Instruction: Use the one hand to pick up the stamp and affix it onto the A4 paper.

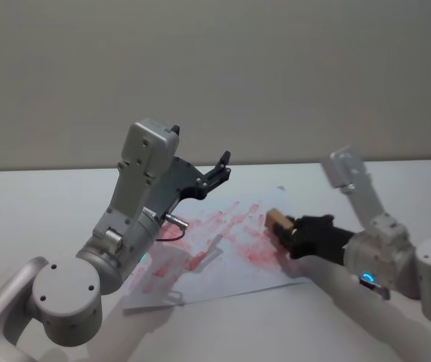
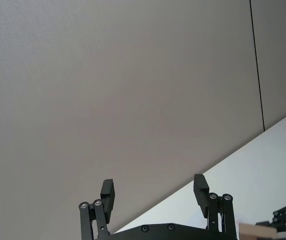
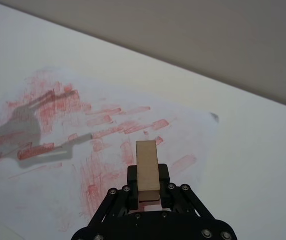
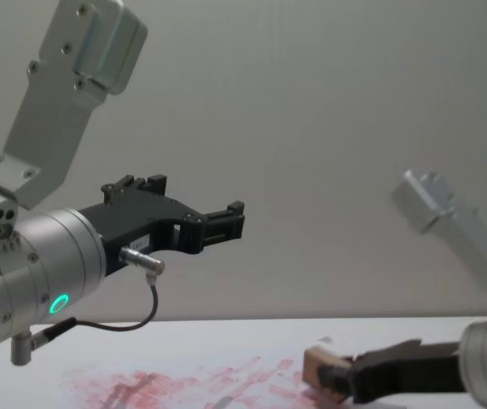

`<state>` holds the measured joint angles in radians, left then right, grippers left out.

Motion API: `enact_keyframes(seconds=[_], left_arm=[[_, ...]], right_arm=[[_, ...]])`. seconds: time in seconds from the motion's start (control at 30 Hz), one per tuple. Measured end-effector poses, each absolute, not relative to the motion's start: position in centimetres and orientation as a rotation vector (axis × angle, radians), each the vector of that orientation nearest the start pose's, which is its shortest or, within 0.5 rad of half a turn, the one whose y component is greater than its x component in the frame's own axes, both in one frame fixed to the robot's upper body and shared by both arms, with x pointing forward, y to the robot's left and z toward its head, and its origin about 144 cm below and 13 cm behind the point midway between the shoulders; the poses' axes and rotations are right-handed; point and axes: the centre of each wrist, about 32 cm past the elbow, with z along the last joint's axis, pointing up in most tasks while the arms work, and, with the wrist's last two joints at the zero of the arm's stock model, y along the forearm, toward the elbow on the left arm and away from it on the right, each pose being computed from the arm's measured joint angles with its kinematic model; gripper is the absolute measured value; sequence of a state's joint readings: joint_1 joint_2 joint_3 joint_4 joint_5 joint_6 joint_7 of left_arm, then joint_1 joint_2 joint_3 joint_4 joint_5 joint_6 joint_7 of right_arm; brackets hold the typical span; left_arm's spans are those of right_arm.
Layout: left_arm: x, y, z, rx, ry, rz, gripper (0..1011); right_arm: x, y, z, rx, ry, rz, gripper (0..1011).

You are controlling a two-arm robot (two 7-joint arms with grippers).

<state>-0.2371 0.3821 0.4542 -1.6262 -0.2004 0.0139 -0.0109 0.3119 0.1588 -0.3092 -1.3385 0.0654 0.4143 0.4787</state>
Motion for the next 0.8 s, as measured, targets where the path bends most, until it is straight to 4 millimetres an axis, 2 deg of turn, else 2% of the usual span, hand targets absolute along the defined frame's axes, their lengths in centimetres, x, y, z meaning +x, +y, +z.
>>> enact_keyframes(seconds=[0.33, 0.8], left_arm=[[49.2, 19.8, 120.4, 0.061, -0.268, 1.124, 1001], [49.2, 19.8, 120.4, 0.061, -0.268, 1.124, 1001]], right_arm=[[55.2, -17.6, 115.9, -0.462, 0.242, -0.821, 216], [55.3, -16.8, 115.8, -0.466, 0.212, -0.827, 216]])
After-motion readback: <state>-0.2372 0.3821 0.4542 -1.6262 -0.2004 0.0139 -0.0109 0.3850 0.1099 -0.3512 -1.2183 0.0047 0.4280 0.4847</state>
